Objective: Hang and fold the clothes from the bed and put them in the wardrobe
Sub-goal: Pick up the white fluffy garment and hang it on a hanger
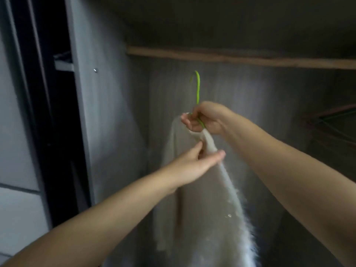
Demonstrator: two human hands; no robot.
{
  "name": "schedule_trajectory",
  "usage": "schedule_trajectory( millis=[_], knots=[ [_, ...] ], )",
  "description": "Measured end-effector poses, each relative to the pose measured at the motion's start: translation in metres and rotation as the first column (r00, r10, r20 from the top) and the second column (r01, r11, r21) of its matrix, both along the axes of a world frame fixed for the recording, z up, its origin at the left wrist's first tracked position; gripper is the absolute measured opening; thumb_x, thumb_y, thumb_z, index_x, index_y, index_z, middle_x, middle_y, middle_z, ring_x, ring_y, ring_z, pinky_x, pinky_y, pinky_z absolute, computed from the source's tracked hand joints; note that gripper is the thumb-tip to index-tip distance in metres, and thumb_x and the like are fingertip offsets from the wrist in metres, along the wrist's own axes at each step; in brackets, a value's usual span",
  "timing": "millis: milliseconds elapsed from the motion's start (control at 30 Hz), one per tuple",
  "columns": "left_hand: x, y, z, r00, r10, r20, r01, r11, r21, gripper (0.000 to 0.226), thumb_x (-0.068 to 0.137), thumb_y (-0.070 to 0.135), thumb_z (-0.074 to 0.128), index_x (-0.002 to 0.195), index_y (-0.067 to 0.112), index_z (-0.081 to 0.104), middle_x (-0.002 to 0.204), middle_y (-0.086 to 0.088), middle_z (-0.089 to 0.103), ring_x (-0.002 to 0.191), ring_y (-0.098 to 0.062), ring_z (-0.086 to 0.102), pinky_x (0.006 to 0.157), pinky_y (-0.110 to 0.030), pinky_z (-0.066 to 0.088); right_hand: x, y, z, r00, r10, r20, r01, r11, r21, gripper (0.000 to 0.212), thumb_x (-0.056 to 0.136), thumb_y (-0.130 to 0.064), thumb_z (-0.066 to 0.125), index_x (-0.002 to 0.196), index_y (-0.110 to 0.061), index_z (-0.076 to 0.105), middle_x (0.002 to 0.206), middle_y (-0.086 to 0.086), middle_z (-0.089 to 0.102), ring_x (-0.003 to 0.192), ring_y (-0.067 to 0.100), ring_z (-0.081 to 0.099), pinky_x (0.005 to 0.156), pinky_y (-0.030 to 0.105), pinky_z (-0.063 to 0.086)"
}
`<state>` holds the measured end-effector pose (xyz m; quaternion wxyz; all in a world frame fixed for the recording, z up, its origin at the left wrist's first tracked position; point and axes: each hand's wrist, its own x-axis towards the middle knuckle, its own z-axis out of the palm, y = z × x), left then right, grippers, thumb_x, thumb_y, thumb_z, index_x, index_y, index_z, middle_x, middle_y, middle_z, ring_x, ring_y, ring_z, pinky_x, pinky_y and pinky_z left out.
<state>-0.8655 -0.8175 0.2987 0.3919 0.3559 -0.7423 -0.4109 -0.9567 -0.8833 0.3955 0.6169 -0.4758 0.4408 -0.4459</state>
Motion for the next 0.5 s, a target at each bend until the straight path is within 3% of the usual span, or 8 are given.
schedule_trajectory(
  millis=[67, 133, 200, 233, 300, 400, 433, 500],
  knots=[
    [0.014, 0.007, 0.014, 0.997, 0.009, -0.071, -0.007, 1.000, 0.025, 0.049, 0.087, 0.037, 0.065, 0.126, 0.044, 0.036, 0.110, 0.039, 0.050, 0.095, 0.028, 0.047, 0.080, 0.003, 0.036, 0.035, -0.015, 0.022, 0.999, -0.019, -0.036, 0.015, 0.993, -0.115, 0.030, 0.095, 0.007, 0.016, 0.114, -0.001, 0.038, 0.094, 0.020, 0.064, 0.040, 0.015, 0.062, 0.038, 0.020, 0.046],
    [0.029, 0.005, 0.034, 0.979, 0.176, -0.099, -0.178, 0.984, -0.008, 0.050, 0.088, 0.016, 0.060, 0.128, 0.037, 0.040, 0.117, 0.022, 0.058, 0.104, 0.010, 0.054, 0.094, -0.015, 0.044, 0.067, -0.026, 0.042, 0.992, -0.065, -0.108, 0.033, 0.962, -0.272, 0.023, 0.090, 0.012, 0.019, 0.097, -0.004, 0.035, 0.121, 0.028, 0.056, 0.060, 0.020, 0.071, 0.046, 0.027, 0.050],
    [0.046, 0.000, 0.057, 0.928, 0.359, -0.099, -0.368, 0.925, -0.095, 0.061, 0.081, -0.002, 0.046, 0.136, 0.024, 0.044, 0.122, -0.001, 0.060, 0.113, -0.015, 0.056, 0.100, -0.035, 0.046, 0.095, -0.035, 0.056, 0.983, -0.070, -0.168, 0.001, 0.925, -0.380, 0.021, 0.088, 0.014, 0.027, 0.082, -0.005, 0.034, 0.111, 0.029, 0.057, 0.086, 0.030, 0.071, 0.053, 0.031, 0.048],
    [0.056, -0.004, 0.067, 0.889, 0.445, -0.107, -0.456, 0.880, -0.132, 0.062, 0.079, -0.005, 0.042, 0.135, 0.021, 0.047, 0.121, -0.006, 0.061, 0.112, -0.021, 0.057, 0.098, -0.037, 0.047, 0.107, -0.038, 0.062, 0.973, -0.082, -0.216, -0.021, 0.900, -0.435, 0.018, 0.088, 0.012, 0.034, 0.078, -0.003, 0.038, 0.094, 0.024, 0.061, 0.081, 0.028, 0.071, 0.053, 0.031, 0.045],
    [0.078, -0.019, 0.081, 0.787, 0.600, -0.143, -0.617, 0.769, -0.169, 0.049, 0.079, -0.005, 0.041, 0.123, 0.011, 0.057, 0.112, -0.013, 0.064, 0.104, -0.028, 0.060, 0.088, -0.032, 0.050, 0.126, -0.046, 0.071, 0.908, -0.198, -0.370, -0.041, 0.836, -0.547, 0.022, 0.088, 0.001, 0.048, 0.068, -0.007, 0.045, 0.062, 0.008, 0.058, 0.054, 0.015, 0.059, 0.045, 0.024, 0.038],
    [0.104, -0.047, 0.100, 0.681, 0.709, -0.186, -0.732, 0.652, -0.195, 0.028, 0.086, -0.003, 0.045, 0.109, 0.002, 0.061, 0.102, -0.015, 0.064, 0.098, -0.032, 0.062, 0.069, -0.029, 0.044, 0.149, -0.057, 0.079, 0.788, -0.308, -0.533, -0.137, 0.756, -0.640, 0.025, 0.094, -0.010, 0.048, 0.069, -0.012, 0.046, 0.078, 0.008, 0.049, 0.056, 0.012, 0.039, 0.036, 0.016, 0.038],
    [0.108, -0.058, 0.106, 0.661, 0.731, -0.170, -0.749, 0.630, -0.204, 0.025, 0.089, 0.000, 0.046, 0.110, 0.001, 0.061, 0.102, -0.015, 0.063, 0.098, -0.031, 0.061, 0.066, -0.025, 0.042, 0.156, -0.061, 0.079, 0.783, -0.286, -0.552, -0.161, 0.765, -0.624, 0.017, 0.095, -0.009, 0.045, 0.081, -0.004, 0.054, 0.085, 0.012, 0.051, 0.060, 0.014, 0.042, 0.032, 0.012, 0.036],
    [0.113, -0.080, 0.113, 0.622, 0.781, -0.059, -0.765, 0.589, -0.262, 0.024, 0.093, 0.007, 0.049, 0.113, 0.002, 0.059, 0.111, -0.017, 0.063, 0.099, -0.029, 0.060, 0.064, -0.024, 0.042, 0.166, -0.076, 0.076, 0.744, -0.305, -0.594, -0.180, 0.765, -0.618, 0.028, 0.098, -0.006, 0.040, 0.117, 0.007, 0.056, 0.110, 0.022, 0.059, 0.084, 0.025, 0.057, 0.037, 0.007, 0.038]
  ],
)
